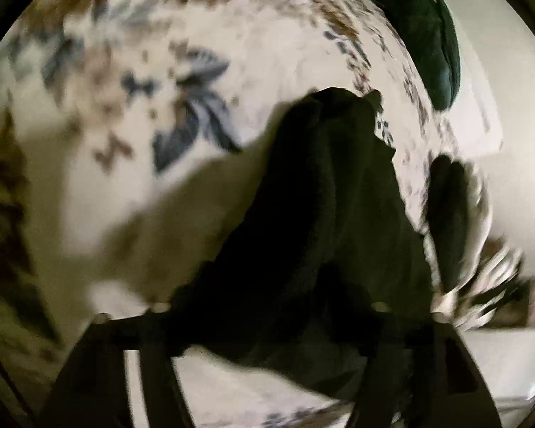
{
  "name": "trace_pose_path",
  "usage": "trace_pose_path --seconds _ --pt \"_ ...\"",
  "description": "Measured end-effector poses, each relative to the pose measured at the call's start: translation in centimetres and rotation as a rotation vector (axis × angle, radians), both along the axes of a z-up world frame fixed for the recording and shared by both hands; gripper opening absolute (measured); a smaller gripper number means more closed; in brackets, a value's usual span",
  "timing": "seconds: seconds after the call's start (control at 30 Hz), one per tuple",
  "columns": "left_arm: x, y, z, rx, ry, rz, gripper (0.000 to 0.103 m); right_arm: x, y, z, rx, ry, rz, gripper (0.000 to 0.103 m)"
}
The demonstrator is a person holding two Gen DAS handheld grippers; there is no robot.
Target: Fold small clothes
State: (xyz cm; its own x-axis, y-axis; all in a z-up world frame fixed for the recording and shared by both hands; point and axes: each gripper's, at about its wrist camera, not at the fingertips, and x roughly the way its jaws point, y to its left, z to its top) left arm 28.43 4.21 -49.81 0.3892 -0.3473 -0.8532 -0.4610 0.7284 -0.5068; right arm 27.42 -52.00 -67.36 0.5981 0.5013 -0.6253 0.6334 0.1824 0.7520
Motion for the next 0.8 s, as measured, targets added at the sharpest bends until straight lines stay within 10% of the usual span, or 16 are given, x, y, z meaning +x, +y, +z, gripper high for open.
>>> trace_pose_path --seconds 0.1,0.3,0.53,0.8 --pt "0.0 -1.2 3.4 0.207 -0.032 -0.087 0.097 -0.7 0.1 -0.6 0.038 -0.041 -0.104 0.068" --pt "2.8 -6.0 6.7 0.406 -0.101 -0.283 0.103 -1.3 1.2 -1.2 0.054 -0.087 -0.229 0.073" --pt "6.0 -8.1 -4.0 0.379 0.111 -0.402 0.103 -0.9 2.5 0.1 -0.079 -0.057 -0.228 0.034" --pt "4.6 -3.7 -1.0 0.253 0.083 -0.336 0.103 3.2 7.6 9.7 -0.394 -0.076 -0.075 0.028"
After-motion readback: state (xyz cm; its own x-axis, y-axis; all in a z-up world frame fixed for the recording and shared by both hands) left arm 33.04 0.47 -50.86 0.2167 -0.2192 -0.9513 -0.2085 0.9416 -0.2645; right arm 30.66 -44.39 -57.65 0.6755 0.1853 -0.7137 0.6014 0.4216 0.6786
